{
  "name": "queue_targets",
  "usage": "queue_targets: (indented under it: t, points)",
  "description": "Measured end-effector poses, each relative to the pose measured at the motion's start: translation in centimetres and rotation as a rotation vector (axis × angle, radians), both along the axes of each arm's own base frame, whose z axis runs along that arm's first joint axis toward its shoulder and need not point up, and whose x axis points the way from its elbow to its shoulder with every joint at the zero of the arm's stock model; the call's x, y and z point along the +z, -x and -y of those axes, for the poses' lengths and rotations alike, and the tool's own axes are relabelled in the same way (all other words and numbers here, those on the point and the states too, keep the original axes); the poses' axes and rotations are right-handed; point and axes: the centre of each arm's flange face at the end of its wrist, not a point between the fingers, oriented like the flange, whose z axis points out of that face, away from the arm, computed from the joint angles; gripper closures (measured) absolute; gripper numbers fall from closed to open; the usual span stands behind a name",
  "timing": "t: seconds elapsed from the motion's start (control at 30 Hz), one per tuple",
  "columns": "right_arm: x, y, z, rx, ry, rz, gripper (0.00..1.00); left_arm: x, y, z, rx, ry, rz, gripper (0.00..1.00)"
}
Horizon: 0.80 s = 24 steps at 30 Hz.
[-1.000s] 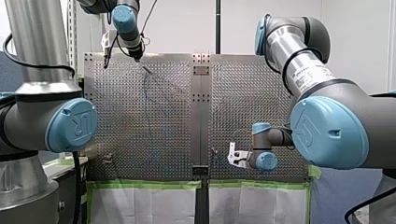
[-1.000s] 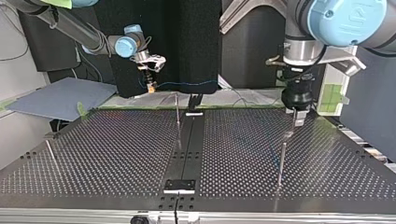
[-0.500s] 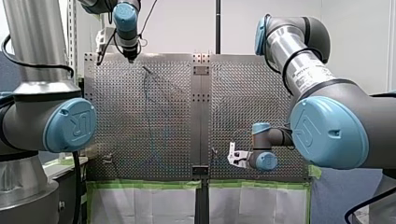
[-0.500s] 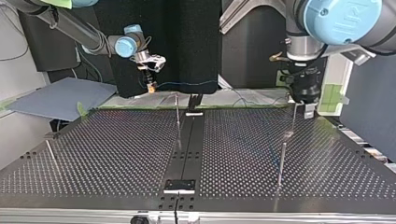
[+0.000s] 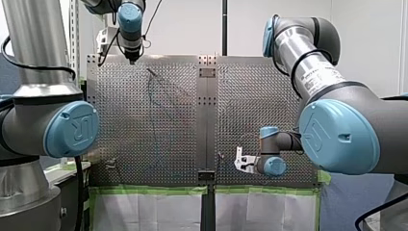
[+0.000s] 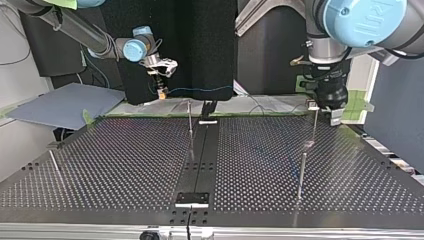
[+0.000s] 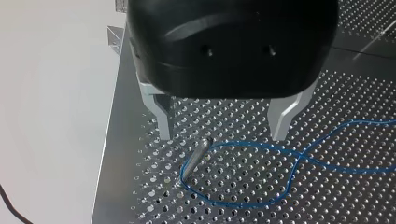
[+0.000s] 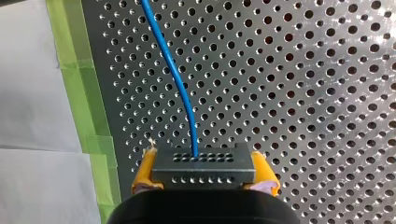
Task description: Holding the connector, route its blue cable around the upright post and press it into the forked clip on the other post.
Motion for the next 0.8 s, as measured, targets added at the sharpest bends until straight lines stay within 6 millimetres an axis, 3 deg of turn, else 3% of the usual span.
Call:
queue_targets:
  t: [0.8]
  points:
    - [0.08,-0.05,0.12,0.0,0.003,0.003,1.0,0.0,-0.06,0.2,-0.006,0.004,0.009,0.0]
